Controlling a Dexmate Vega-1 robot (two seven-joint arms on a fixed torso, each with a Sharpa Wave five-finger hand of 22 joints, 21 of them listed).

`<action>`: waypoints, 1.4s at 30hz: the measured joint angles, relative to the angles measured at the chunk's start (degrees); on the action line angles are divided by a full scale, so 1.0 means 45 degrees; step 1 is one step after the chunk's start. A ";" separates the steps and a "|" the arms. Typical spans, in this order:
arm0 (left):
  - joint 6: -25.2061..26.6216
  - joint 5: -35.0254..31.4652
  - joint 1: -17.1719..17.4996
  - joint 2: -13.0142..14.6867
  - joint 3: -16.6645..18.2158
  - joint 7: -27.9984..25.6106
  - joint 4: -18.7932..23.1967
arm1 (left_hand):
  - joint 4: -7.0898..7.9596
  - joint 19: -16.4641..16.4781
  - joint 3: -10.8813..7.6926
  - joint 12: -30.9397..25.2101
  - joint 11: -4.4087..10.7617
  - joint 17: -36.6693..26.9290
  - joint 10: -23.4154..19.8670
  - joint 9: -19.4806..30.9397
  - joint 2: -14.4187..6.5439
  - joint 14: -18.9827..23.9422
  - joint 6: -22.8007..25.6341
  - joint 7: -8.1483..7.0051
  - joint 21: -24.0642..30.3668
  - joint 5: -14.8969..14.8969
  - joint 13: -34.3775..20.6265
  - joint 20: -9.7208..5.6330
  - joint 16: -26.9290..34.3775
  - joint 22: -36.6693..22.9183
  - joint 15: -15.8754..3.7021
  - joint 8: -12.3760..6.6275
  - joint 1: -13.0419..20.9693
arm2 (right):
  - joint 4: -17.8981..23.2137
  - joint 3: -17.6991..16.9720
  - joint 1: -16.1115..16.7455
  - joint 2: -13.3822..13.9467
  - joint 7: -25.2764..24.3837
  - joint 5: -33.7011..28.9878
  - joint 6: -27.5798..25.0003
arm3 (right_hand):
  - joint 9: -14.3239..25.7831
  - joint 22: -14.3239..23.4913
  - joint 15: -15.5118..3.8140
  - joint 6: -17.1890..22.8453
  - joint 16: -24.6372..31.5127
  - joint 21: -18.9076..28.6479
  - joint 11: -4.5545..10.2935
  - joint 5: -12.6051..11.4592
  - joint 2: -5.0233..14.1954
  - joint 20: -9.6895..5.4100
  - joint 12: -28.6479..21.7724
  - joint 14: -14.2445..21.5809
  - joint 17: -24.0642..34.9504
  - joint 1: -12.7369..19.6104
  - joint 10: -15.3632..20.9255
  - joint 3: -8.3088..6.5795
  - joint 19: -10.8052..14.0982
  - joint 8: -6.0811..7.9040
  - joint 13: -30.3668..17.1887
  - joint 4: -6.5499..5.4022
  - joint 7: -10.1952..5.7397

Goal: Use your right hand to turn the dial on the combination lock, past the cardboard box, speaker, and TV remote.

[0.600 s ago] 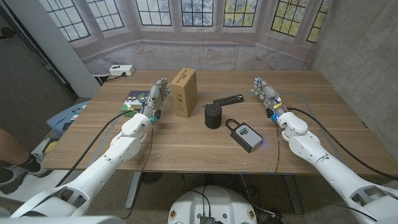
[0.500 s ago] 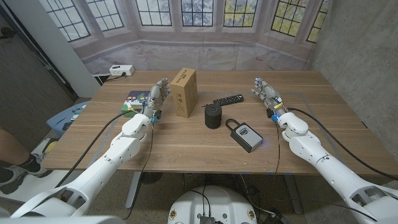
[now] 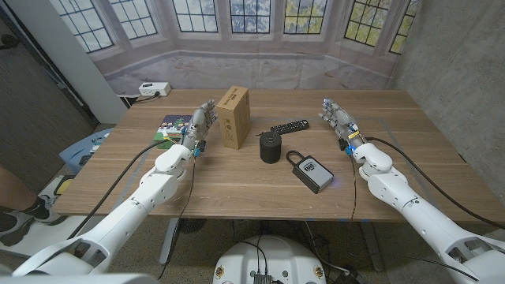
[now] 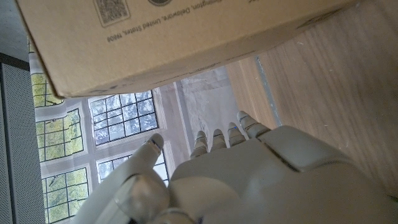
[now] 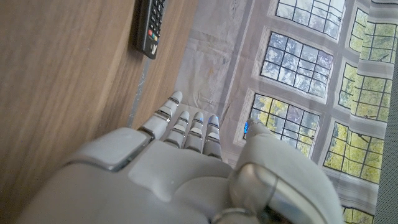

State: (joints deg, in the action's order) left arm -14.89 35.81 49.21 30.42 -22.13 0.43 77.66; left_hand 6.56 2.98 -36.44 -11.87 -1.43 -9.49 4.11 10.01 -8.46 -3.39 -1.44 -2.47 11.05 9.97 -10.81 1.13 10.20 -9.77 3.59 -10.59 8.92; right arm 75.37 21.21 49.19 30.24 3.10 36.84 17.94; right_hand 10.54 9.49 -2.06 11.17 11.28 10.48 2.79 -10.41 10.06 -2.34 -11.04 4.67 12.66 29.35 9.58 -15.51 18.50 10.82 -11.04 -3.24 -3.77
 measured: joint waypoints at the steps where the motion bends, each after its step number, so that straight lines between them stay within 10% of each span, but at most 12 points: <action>1: 0.0007 0.0000 -0.0005 0.0009 -0.0004 0.0018 0.0000 | 0.0000 0.0000 0.0000 0.0000 0.0000 0.0000 0.0000 0.0000 0.0000 0.0000 0.0000 0.0000 0.0000 0.0000 0.0000 0.0000 0.0000 0.0000 0.0000 0.0000 0.0000 | 0.0074 0.0016 0.0020 0.0042 -0.0038 -0.0052 -0.0032 | 0.0000 0.0000 0.0000 0.0000 0.0000 0.0000 0.0000 0.0000 0.0000 0.0000 0.0000 0.0000 0.0000 0.0000 0.0000 -0.0039 0.0000 0.0000 0.0013 0.0039 0.0000; 42: -0.0978 -0.0193 -0.0577 -0.0659 -0.0243 0.0589 -0.1507 | -0.0159 0.0066 -0.0157 0.0001 -0.0047 0.0003 -0.0049 -0.0004 -0.0065 0.0001 0.0594 0.0092 0.0000 -0.0001 0.0004 0.0068 0.0000 0.0003 -0.0001 -0.0145 0.0065 | 0.3609 0.0445 0.0828 0.2204 -0.1496 -0.2809 -0.1651 | -0.0003 -0.0003 0.0007 0.0204 0.0096 -0.0001 -0.0065 0.0062 -0.0321 0.0001 -0.0049 -0.0007 0.0000 -0.0298 0.0207 0.0095 -0.0002 0.0048 0.0025 0.0016 0.0206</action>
State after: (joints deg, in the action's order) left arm -19.29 34.94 46.61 27.45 -23.22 3.08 70.88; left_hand 5.84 3.28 -37.15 -11.86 -1.65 -9.47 3.89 10.00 -8.75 -3.39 1.23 -2.05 11.05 9.97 -10.79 1.43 10.20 -9.76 3.58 -11.25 9.21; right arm 91.61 23.21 52.92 40.15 -3.63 24.20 10.51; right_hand 10.53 9.47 -2.03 12.09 11.71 10.48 2.49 -10.13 8.61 -2.34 -11.26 4.64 12.66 28.01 10.51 -15.08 18.49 11.04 -10.92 -3.17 -2.85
